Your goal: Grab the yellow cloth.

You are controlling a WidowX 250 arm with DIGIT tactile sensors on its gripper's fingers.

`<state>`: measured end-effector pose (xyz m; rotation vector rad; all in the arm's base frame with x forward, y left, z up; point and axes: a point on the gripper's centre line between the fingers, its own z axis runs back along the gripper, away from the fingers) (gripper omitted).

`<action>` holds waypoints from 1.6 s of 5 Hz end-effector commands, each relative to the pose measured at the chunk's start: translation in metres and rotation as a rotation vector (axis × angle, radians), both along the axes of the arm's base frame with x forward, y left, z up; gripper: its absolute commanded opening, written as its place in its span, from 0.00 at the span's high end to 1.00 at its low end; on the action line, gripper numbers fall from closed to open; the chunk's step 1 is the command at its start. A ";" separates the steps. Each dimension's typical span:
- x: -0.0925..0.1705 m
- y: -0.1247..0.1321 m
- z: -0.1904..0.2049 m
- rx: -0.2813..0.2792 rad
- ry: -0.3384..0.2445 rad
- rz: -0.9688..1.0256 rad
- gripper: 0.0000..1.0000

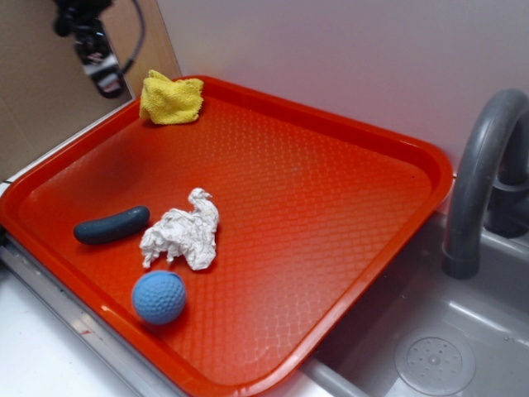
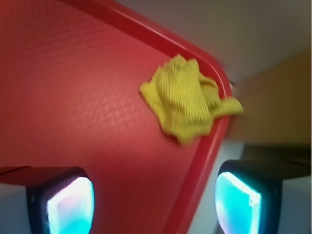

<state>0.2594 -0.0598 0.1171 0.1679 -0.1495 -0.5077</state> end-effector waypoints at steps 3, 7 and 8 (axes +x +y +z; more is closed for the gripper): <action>0.070 0.021 -0.045 0.126 0.087 0.000 0.00; 0.063 0.007 -0.056 0.171 0.120 -0.018 1.00; 0.044 -0.002 -0.026 0.106 0.138 0.177 1.00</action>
